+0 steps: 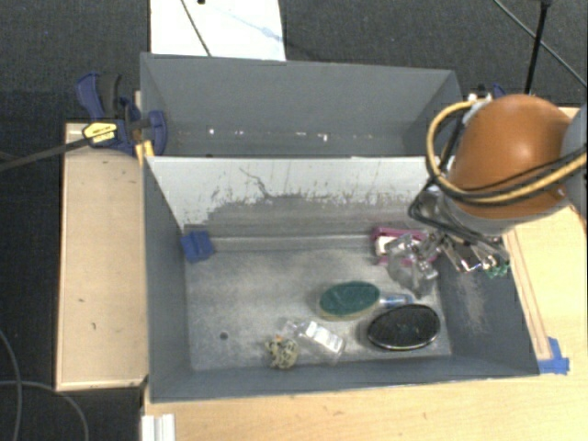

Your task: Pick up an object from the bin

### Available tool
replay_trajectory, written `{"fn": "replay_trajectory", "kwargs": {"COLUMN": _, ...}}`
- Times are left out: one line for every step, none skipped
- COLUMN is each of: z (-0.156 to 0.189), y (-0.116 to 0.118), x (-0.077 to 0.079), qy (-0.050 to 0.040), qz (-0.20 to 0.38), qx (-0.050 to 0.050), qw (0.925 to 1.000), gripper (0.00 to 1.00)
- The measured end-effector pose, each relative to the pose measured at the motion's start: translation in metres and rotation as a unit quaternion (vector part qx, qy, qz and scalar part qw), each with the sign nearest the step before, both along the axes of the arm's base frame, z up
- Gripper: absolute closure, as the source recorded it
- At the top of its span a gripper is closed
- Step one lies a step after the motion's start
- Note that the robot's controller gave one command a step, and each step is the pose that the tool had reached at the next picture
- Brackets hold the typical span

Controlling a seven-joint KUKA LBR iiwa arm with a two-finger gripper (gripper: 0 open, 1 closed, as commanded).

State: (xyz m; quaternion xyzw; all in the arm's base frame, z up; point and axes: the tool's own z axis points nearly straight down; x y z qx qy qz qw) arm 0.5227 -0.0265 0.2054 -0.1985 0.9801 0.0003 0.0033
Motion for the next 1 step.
{"fn": "replay_trajectory", "kwargs": {"z": -0.0760, "y": 0.0005, "x": -0.0230, "qy": 0.0064, "qz": -0.011, "qx": 0.000, "qw": 0.9999, "gripper": 1.00}}
